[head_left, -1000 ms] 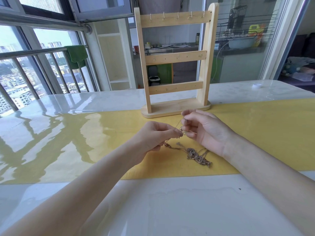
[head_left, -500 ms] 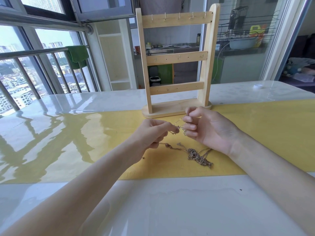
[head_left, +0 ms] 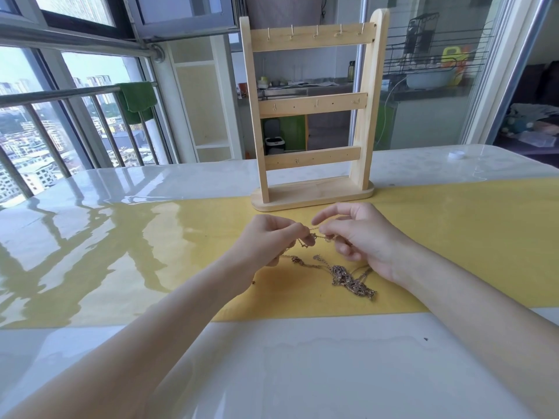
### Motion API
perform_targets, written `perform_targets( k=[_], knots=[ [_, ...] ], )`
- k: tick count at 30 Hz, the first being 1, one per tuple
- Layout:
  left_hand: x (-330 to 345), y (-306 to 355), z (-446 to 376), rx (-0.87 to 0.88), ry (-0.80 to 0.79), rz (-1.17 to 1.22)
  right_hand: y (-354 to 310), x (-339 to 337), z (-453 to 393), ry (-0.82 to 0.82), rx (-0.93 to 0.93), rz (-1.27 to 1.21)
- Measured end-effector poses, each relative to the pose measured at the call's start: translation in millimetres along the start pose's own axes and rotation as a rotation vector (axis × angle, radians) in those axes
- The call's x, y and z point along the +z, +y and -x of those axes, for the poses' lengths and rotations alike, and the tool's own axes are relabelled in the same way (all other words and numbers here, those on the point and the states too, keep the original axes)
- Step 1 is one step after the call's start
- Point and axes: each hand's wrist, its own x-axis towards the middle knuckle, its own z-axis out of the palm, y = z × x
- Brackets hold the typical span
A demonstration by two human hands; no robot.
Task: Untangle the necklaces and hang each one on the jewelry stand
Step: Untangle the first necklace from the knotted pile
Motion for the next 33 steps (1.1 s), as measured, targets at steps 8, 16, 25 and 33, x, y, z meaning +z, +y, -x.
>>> perform_targets(
  k=[8,16,25,33],
  knots=[
    [0.5,0.5,0.6,0.024,-0.013,-0.005,-3.4,7.1,2.9,0.052,-0.044,0.212],
    [0.8,-5.8,-0.7,0.110,0.076,-0.158,-6.3,5.0,5.2,-0.185,0.075,0.333],
    [-1.5,-1.3,-0.9,0.017,-0.012,0.119,-3.3,6.3,5.1,-0.230,0.032,0.259],
    [-1.4,-5.2,-3.5,0.184,0.143,-0.191,-8.0,-0.9,4.8,-0.395,0.110,0.113]
  ],
)
